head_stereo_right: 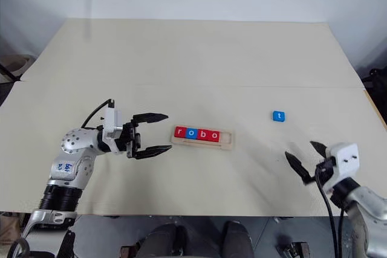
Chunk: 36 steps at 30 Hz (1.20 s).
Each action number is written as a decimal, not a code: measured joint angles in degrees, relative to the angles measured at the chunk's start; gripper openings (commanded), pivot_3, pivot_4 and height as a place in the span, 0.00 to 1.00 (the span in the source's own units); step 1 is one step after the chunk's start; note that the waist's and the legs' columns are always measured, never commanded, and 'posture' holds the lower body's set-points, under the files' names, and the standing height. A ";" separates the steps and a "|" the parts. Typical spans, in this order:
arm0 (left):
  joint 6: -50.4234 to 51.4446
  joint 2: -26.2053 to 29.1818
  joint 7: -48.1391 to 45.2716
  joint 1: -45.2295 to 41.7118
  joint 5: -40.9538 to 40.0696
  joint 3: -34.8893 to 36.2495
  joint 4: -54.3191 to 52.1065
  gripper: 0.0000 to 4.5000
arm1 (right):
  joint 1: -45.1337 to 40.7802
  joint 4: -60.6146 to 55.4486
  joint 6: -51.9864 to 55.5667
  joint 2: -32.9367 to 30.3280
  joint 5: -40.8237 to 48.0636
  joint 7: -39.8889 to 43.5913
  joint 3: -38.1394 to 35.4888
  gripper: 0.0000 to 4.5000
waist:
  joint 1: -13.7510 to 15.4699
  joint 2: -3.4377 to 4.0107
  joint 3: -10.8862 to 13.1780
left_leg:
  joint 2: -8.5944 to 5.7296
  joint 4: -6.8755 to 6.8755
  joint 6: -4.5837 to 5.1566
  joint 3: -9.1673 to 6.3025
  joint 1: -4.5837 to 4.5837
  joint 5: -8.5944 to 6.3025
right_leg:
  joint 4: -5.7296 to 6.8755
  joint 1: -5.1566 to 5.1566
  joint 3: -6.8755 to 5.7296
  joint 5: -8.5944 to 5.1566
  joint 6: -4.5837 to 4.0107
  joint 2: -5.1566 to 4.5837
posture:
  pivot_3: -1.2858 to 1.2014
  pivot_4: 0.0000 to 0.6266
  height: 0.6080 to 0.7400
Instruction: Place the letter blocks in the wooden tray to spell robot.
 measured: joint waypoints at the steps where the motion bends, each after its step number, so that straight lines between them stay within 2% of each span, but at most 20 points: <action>1: -0.04 -0.04 0.00 0.00 0.04 -0.02 0.00 1.00 | -2.31 0.27 2.31 -0.59 -0.09 -1.49 0.85 0.99 | 0.02 0.00 0.00 | 0.00 0.00 0.00 -0.01 0.00 0.00 | 0.00 0.00 -0.01 0.00 -0.01 0.00 | 0.52 0.24 1.00; 10: -0.12 0.18 1.14 2.65 0.09 0.65 -1.14 1.00 | -22.79 10.10 22.57 -2.35 0.61 -10.64 6.49 0.99 | 0.00 0.00 0.00 | 0.01 0.03 0.00 -0.06 -0.07 0.00 | 0.00 -0.02 -0.09 -0.01 -0.02 -0.03 | 0.52 0.24 1.00; 14: -0.04 0.20 2.12 3.35 0.08 0.71 -2.94 1.00 | -30.02 14.73 26.47 -1.85 -0.63 -14.67 8.82 0.99 | 0.13 0.00 0.00 | -0.03 0.03 0.00 -0.08 -0.12 0.00 | 0.01 -0.05 -0.11 -0.01 -0.02 -0.05 | 0.52 0.24 1.00; 17: -0.04 0.24 2.76 3.95 0.08 0.81 -3.23 1.00 | -32.39 17.68 27.48 -0.95 -1.31 -17.02 9.69 0.99 | 0.11 0.00 0.00 | -0.04 0.03 0.00 -0.09 -0.15 0.00 | 0.00 -0.05 -0.13 -0.01 -0.02 -0.06 | 0.52 0.24 1.00; 20: 0.05 0.26 3.29 4.68 0.08 0.84 -4.14 1.00 | -33.42 19.02 28.25 -0.15 -1.92 -19.33 10.24 0.86 | -0.03 0.00 0.00 | -0.03 0.02 0.00 -0.07 -0.15 0.00 | 0.00 -0.07 -0.13 -0.01 -0.02 -0.06 | 0.52 0.24 1.00; 27: 0.09 0.95 3.84 5.15 0.06 1.54 -4.98 1.00 | -33.73 17.29 30.77 0.75 -2.69 -22.29 10.31 0.33 | -0.09 0.01 0.00 | -0.01 0.01 0.00 -0.06 -0.14 0.01 | 0.01 -0.07 -0.12 -0.01 -0.02 -0.05 | 0.52 0.24 1.00; 32: 0.11 0.94 3.88 5.16 0.06 1.52 -5.05 1.00 | -32.96 12.29 33.32 0.83 -2.51 -22.26 11.13 0.33 | -0.03 0.01 0.00 | -0.01 0.02 0.00 -0.06 -0.15 0.00 | 0.00 -0.08 -0.11 -0.01 -0.02 -0.05 | 0.52 0.24 1.00; 36: 0.12 0.92 3.76 5.04 0.06 1.41 -4.96 1.00 | -30.00 2.02 39.34 0.85 -0.52 -22.87 10.89 0.33 | 0.06 0.01 0.00 | -0.01 0.01 0.00 -0.09 -0.16 0.00 | 0.00 -0.08 -0.13 -0.01 -0.02 -0.05 | 0.52 0.24 1.00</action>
